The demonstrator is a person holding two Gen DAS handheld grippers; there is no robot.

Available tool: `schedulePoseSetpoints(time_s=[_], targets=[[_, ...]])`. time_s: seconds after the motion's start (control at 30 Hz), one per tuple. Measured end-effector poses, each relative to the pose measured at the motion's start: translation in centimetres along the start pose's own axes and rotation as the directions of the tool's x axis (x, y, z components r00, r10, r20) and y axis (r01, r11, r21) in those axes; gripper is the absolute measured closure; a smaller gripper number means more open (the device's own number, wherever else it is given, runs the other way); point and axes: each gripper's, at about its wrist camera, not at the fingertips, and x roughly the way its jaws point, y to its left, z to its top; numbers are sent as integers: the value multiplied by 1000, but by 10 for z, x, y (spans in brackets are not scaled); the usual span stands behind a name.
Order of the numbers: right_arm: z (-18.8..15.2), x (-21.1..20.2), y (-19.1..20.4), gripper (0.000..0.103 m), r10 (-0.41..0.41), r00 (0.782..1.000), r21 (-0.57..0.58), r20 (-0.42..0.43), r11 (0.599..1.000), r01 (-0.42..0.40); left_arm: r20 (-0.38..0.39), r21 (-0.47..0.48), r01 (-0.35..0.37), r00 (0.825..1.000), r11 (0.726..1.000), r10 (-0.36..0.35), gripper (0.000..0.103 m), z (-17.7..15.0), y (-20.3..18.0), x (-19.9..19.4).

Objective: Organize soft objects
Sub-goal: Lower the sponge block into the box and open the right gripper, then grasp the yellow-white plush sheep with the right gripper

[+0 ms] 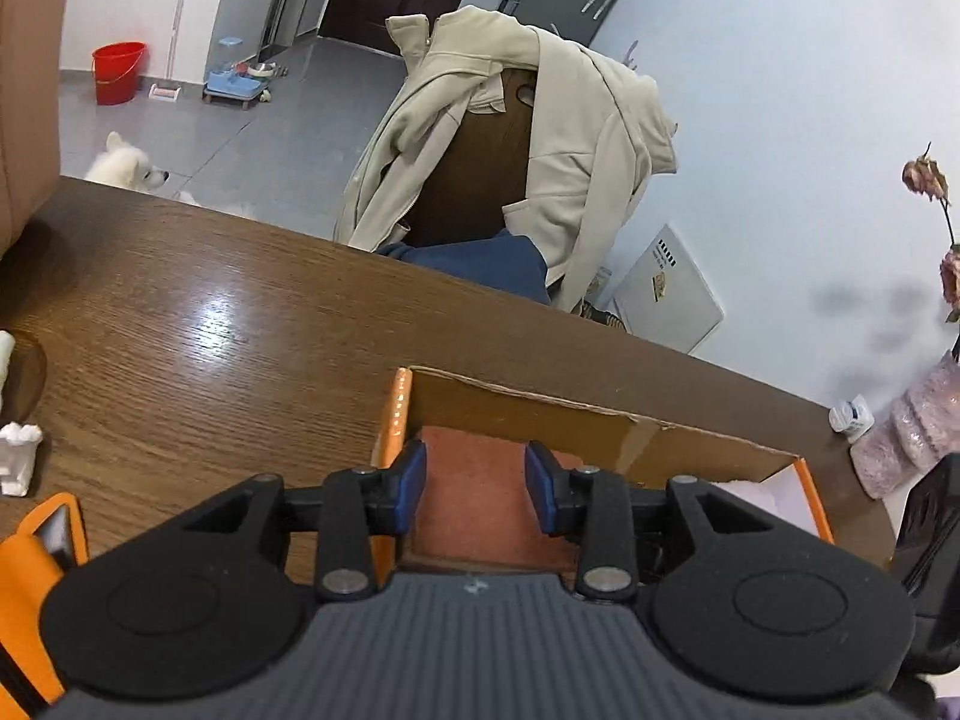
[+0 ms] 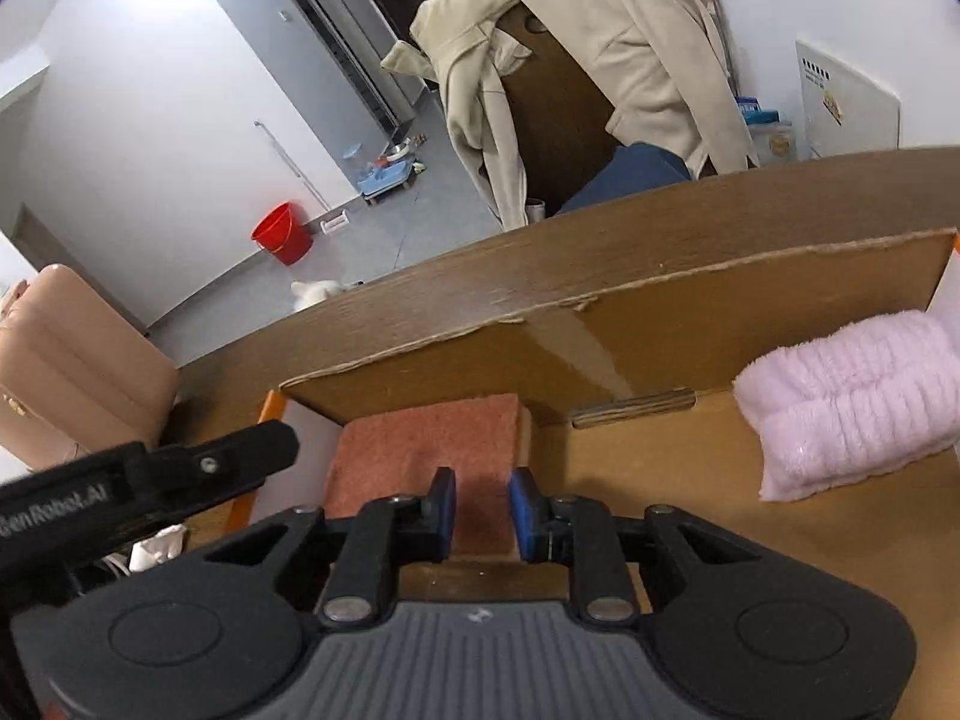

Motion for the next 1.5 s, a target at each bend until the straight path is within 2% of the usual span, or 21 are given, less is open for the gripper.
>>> schedulePoseSetpoints(time_s=[0.1, 0.23, 0.27, 0.3, 0.37, 0.43, 0.57, 0.77, 0.83, 0.9, 0.97, 1.03, 1.13, 1.27, 1.37, 1.5], targets=[[-4, -23, 5, 82, 5, 1000, -19, 20, 1000, -5, 29, 14, 0, 1000, 1000, -1, 64, 1, -3, -26], [-6, -92, 15, 79, -21, 995, -71, 97, 997, 28, 75, 62, 27, 997, 998, -31, 58, -1, -16, -82], [-7, -111, 15, 77, -23, 993, -82, 118, 996, 33, 89, 77, 35, 995, 996, -42, 53, -2, -20, -96], [-9, -133, 16, 73, -24, 990, -97, 140, 995, 37, 105, 99, 46, 993, 994, -56, 42, -5, -25, -115], [-18, -179, 19, 69, -31, 983, -132, 182, 990, 55, 138, 145, 61, 987, 988, -81, 27, -17, -33, -151], [-28, -219, 20, 60, -34, 973, -154, 226, 986, 70, 171, 192, 54, 981, 980, -87, 27, -34, -40, -182], [-65, -297, 16, 52, -28, 951, -182, 309, 979, 88, 188, 250, 61, 976, 966, -111, 20, -71, -49, -237], [-146, -366, 1, 43, -16, 924, -207, 381, 973, 102, 228, 362, 62, 962, 930, -153, 13, -142, -50, -309], [-178, -377, -7, 35, 0, 918, -218, 396, 972, 93, 251, 376, 81, 950, 923, -185, 11, -170, -45, -329], [-216, -389, -15, 33, 14, 911, -235, 411, 968, 91, 282, 372, 112, 932, 922, -227, 8, -205, -33, -348], [-249, -393, -22, 33, -7, 904, -249, 427, 960, 125, 304, 354, 133, 920, 926, -249, 7, -238, -21, -358], [-284, -393, -27, 33, -45, 895, -275, 444, 944, 184, 303, 318, 156, 918, 935, -256, 6, -264, -12, -361], [-329, -387, -38, 29, -116, 891, -273, 439, 927, 256, 249, 270, 193, 933, 943, -261, 6, -303, -5, -350], [-369, -376, -54, 29, -167, 899, -212, 405, 939, 270, 129, 242, 225, 957, 944, -261, 6, -334, -6, -325], [-373, -368, -62, 29, -191, 913, -217, 362, 935, 281, 80, 262, 196, 971, 945, -224, 6, -345, -14, -311], [-368, -369, -75, 29, -189, 912, -178, 363, 947, 267, 70, 275, 199, 972, 941, -226, 6, -343, -25, -300]])
